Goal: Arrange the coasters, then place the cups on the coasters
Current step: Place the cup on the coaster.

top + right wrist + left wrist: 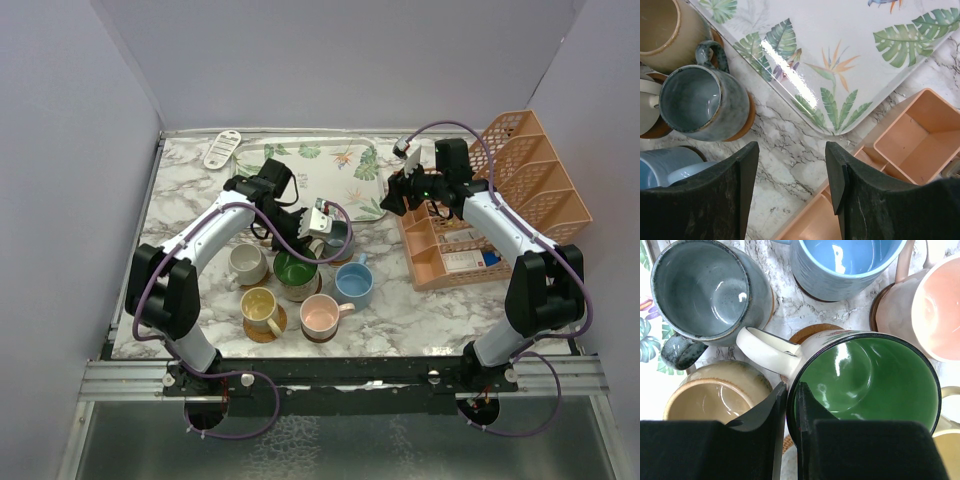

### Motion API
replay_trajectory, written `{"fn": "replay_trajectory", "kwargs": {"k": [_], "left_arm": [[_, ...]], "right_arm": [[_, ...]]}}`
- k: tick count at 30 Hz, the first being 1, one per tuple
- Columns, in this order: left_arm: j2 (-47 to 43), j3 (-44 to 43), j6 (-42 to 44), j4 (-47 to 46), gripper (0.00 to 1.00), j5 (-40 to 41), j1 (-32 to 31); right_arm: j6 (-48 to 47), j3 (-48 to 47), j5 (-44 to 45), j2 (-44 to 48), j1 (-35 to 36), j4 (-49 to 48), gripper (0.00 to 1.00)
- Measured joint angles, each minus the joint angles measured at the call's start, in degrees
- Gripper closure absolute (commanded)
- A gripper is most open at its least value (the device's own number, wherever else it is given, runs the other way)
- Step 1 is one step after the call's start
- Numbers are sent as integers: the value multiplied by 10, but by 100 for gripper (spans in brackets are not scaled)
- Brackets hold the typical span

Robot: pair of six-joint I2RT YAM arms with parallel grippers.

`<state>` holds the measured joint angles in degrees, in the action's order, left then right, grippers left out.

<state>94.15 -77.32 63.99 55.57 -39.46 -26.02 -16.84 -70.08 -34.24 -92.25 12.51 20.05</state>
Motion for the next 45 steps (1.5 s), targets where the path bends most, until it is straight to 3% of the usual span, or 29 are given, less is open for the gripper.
{"fn": "replay_trajectory", "kwargs": {"k": [27,38,45], "left_arm": [[12,0,-5,0,100,1,0],[16,13,-9,-9,94,4,0],[16,13,-16,-10,85,5,0]], "right_arm": [[0,0,-2,0,0,1,43],[0,0,-2,0,0,1,43],[0,0,-2,0,0,1,43]]}}
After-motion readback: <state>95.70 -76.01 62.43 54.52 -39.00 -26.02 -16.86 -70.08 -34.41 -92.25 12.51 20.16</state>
